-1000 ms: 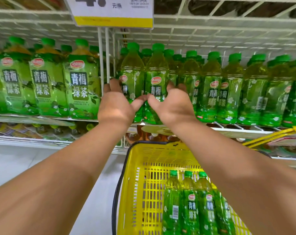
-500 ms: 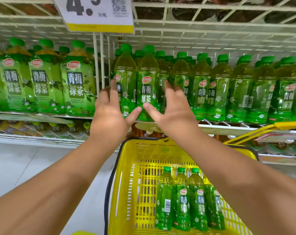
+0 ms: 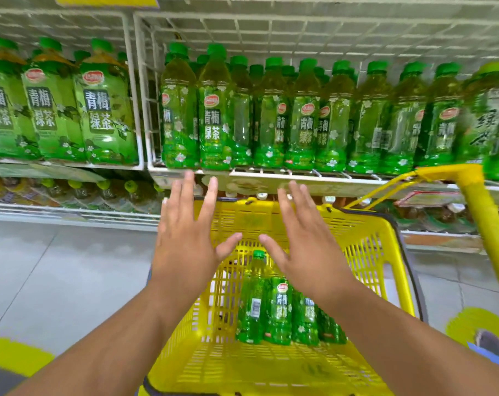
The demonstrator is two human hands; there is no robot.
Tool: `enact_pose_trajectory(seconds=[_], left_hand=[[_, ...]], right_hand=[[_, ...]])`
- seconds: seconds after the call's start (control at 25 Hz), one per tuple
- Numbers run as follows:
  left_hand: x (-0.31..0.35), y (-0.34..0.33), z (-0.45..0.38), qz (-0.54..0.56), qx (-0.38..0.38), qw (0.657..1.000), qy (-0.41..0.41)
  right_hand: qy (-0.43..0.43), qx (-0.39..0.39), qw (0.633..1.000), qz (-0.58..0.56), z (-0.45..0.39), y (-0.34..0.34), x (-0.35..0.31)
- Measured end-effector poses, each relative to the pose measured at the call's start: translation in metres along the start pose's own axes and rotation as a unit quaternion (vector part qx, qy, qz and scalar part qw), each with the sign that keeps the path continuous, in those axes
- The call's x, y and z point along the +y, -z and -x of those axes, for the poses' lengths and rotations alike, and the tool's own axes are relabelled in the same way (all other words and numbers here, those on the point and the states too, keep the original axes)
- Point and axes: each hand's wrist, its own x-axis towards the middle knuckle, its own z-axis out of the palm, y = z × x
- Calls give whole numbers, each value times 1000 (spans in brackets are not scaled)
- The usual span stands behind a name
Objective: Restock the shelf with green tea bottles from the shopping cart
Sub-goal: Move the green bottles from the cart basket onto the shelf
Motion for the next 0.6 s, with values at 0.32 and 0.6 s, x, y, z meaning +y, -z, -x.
enact_pose_trajectory(seconds=[0.32, 0.6], left_hand=[[41, -48, 56, -59, -90, 994, -25], [60, -86, 81, -53, -161, 985, -17]], right_hand=[[-20, -81, 995, 48, 67, -24, 47], [-50, -175, 980, 76, 100, -53, 78]])
